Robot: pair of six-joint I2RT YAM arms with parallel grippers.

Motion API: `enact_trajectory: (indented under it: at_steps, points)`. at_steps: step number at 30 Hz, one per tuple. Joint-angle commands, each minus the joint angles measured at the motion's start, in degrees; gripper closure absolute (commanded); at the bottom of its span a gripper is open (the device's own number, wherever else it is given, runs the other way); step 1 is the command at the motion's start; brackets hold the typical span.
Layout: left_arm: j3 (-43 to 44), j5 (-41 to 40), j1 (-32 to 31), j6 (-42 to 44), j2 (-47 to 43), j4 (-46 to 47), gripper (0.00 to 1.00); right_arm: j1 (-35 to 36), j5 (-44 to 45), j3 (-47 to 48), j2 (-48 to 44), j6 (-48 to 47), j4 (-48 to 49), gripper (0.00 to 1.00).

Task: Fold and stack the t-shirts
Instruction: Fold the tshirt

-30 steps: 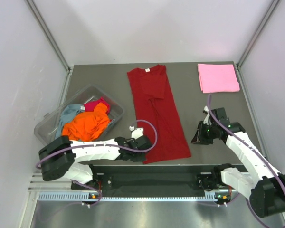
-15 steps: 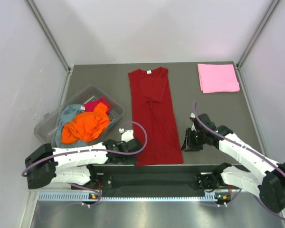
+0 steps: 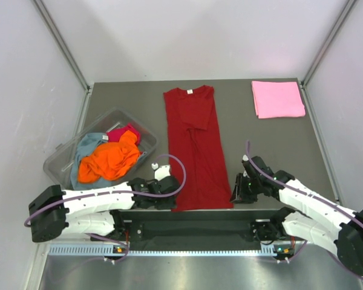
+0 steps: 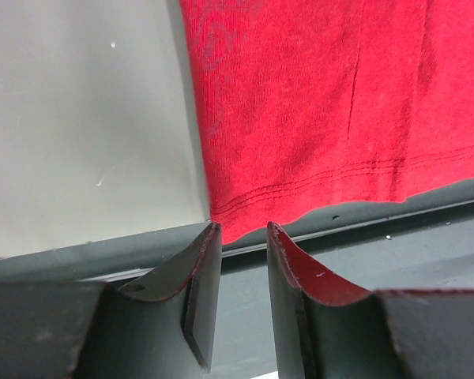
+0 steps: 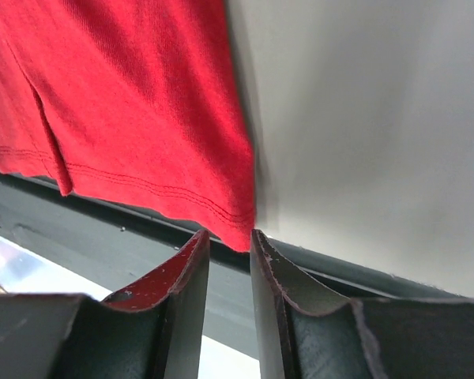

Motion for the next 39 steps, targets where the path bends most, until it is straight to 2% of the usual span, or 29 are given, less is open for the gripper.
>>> enact_trajectory:
  at_steps: [1,18,31,35,38,39]
  points:
    - [-1.10,1.09,-0.27,-0.05,0.07,2.86,0.66,1.56,-1.42,-0.34,-0.06,0.99,4.12,0.71]
    - [-3.92,2.14,-0.27,-1.11,1.92,6.29,0.65,3.40,0.51,-3.24,0.03,2.31,3.69,0.71]
    - [-5.50,2.58,-0.27,-2.25,0.33,7.96,0.71,4.37,-0.02,-5.08,0.21,3.28,6.15,0.87]
    - [-5.41,2.58,-0.27,-2.07,0.33,8.31,0.81,4.46,0.07,-5.00,0.03,3.19,6.24,1.00]
    - [-5.41,2.67,-0.36,-2.07,0.33,8.31,0.99,4.81,0.07,-4.82,-0.49,3.28,5.97,1.00]
    - [-5.24,2.67,-0.27,-2.25,0.16,8.23,1.00,4.90,-0.02,-4.73,-0.76,3.19,5.71,1.00]
